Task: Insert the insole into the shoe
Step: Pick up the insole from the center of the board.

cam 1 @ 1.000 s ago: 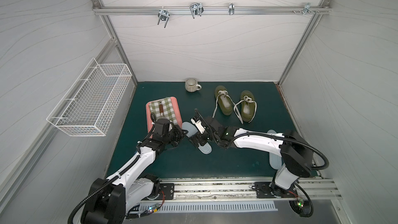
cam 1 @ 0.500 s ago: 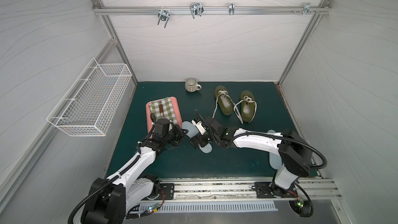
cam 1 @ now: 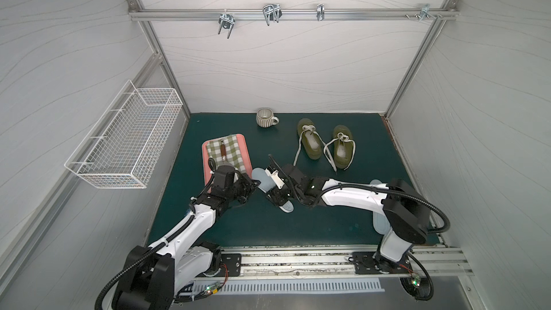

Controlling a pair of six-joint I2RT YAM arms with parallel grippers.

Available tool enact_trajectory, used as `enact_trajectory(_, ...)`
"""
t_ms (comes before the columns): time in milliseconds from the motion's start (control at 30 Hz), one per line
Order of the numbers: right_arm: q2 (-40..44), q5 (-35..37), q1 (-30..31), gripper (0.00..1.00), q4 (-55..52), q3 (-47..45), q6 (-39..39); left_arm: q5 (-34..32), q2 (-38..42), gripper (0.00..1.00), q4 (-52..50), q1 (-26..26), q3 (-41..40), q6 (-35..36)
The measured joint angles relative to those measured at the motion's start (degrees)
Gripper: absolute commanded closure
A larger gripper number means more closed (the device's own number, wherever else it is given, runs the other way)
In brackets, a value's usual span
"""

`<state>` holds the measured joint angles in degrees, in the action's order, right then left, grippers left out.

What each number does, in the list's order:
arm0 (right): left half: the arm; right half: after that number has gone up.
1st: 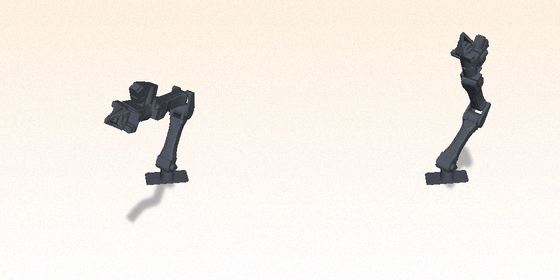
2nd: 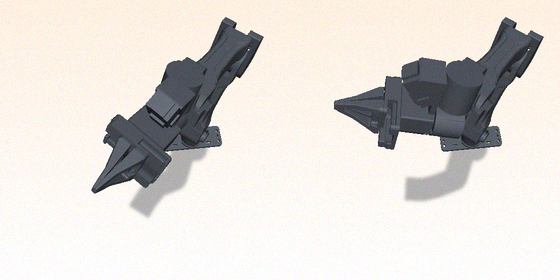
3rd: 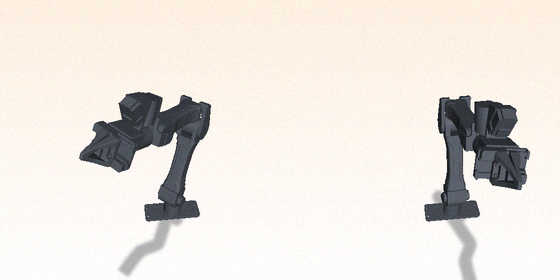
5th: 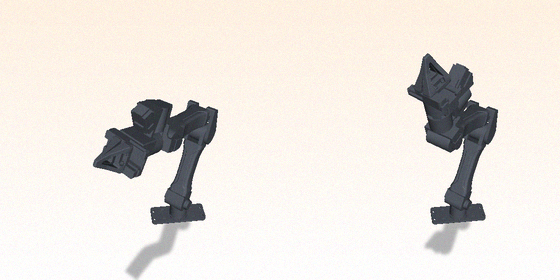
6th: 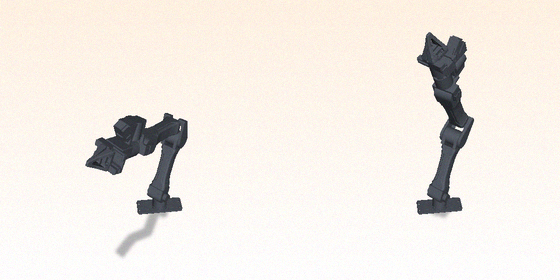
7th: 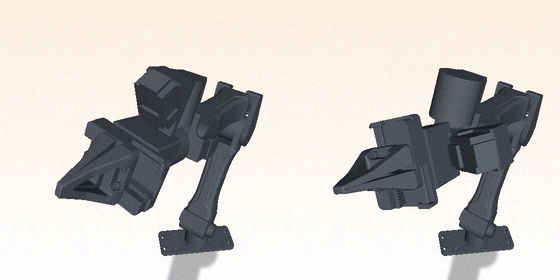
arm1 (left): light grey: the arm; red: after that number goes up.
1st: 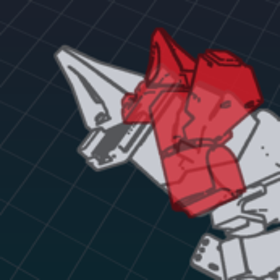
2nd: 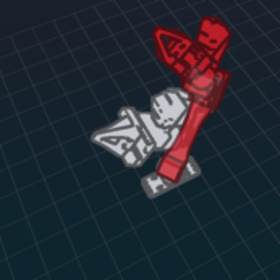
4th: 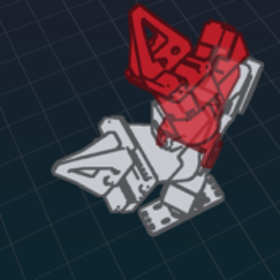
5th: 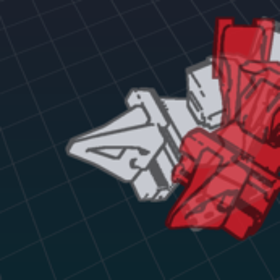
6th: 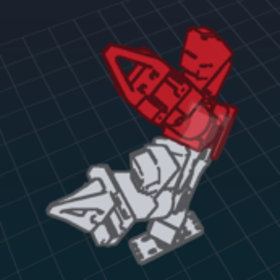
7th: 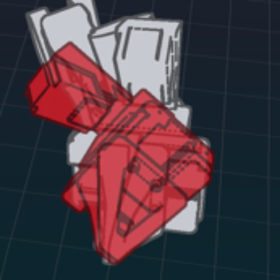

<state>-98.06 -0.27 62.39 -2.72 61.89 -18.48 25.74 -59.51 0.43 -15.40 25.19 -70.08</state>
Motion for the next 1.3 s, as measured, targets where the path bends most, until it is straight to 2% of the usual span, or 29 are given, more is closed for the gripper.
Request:
enact_trajectory(133, 0.3, -0.1, 0.0, 0.52, -0.1, -0.3, -0.1, 0.2, 0.0, 0.76, 0.7, 0.0, -0.5, -0.3)
enact_trajectory(233, 0.4, 0.0, 0.0, 0.53, -1.0, -0.4, -0.1, 0.6, 0.0, 0.53, 1.3, 0.0, -0.7, -0.5)
enact_trajectory(300, 0.4, 0.1, 0.0, 0.54, -1.9, -0.4, -0.2, 0.9, 0.0, 0.44, 1.7, 0.0, -0.8, -0.7)
enact_trajectory(400, 0.7, 0.4, -0.2, 0.54, -3.6, -0.4, -0.2, 0.9, 0.0, 0.38, 1.8, 0.0, -0.8, -0.8)
enact_trajectory(533, 2.8, 1.3, -0.9, 0.55, -6.5, -0.4, -0.2, 0.7, 0.2, 0.34, -0.5, 0.0, -0.3, 0.8)
enact_trajectory(700, 9.2, 1.6, -5.1, 0.57, -10.5, -1.2, -0.8, -1.6, 1.3, 0.33, -11.0, 0.0, 5.6, 7.4)
enact_trajectory(833, 16.2, 1.5, -11.0, 0.57, -15.0, -3.4, -1.1, -4.2, 0.3, 0.33, -19.7, 0.0, 13.8, 16.5)
enact_trajectory(1033, 26.9, 1.2, -22.1, 0.59, -23.5, -5.1, -0.5, -6.3, -8.6, 0.32, -30.0, -0.7, 27.5, 33.2)
enact_trajectory(1300, 31.6, -2.6, -38.0, 0.58, -31.7, -4.8, 2.5, -10.2, -23.3, 0.32, -34.8, -8.9, 44.0, 55.2)
